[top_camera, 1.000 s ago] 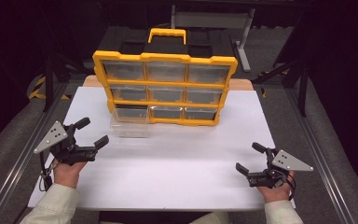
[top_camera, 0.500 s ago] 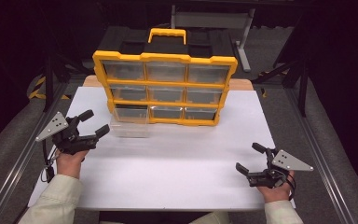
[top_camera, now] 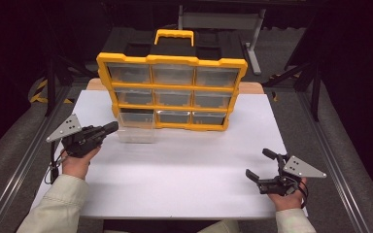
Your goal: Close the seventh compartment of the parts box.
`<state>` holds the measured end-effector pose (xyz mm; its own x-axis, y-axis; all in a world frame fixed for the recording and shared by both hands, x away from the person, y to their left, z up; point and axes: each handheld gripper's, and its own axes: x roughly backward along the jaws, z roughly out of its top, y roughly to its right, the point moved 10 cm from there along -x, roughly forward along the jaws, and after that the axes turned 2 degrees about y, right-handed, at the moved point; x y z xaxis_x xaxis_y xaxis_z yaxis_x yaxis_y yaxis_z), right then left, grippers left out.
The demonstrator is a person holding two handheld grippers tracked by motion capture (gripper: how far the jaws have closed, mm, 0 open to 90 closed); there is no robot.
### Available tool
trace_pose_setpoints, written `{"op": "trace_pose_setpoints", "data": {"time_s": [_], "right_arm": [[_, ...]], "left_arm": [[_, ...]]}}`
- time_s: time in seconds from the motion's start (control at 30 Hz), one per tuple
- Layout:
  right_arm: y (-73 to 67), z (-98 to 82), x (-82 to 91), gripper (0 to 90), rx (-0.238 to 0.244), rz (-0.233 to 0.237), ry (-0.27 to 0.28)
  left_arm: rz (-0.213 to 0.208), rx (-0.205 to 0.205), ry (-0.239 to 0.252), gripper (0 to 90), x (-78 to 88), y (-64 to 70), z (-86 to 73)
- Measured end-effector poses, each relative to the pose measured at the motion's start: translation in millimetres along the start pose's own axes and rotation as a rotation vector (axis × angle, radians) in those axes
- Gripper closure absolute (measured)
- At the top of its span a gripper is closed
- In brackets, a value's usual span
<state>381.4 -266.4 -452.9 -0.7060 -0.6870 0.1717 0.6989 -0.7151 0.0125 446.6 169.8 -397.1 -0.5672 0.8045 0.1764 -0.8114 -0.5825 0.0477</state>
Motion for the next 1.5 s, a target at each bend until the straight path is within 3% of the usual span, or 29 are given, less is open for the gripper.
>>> {"op": "trace_pose_setpoints", "data": {"time_s": [0.17,0.4,0.5,0.7,1.03,1.5], "right_arm": [[-0.3,-0.3,0.0,1.8,0.001,-0.001,-0.004],[-0.5,-0.5,-0.3,1.9,0.002,0.002,-0.005],[-0.5,-0.6,-0.3,2.1,0.001,0.004,-0.005],[-0.7,-0.9,-0.2,2.4,0.004,0.003,-0.01],[-1.0,-0.7,-0.2,2.7,0.006,0.005,-0.01],[-1.6,0.0,0.2,3.1,0.01,0.007,-0.008]], "left_arm": [[-0.03,-0.032,-0.102,89.6,-9.1,5.5,-2.2],[-0.04,-0.048,-0.241,89.6,-18.6,9.3,-7.1],[-0.034,-0.065,-0.274,89.6,-21.3,10.4,-7.5],[-0.031,-0.051,-0.411,89.6,-26.0,10.0,-16.9],[-0.055,-0.024,-0.521,89.7,-28.6,12.8,-28.0],[-0.054,0.018,-0.558,89.7,-40.7,11.4,-53.5]]}}
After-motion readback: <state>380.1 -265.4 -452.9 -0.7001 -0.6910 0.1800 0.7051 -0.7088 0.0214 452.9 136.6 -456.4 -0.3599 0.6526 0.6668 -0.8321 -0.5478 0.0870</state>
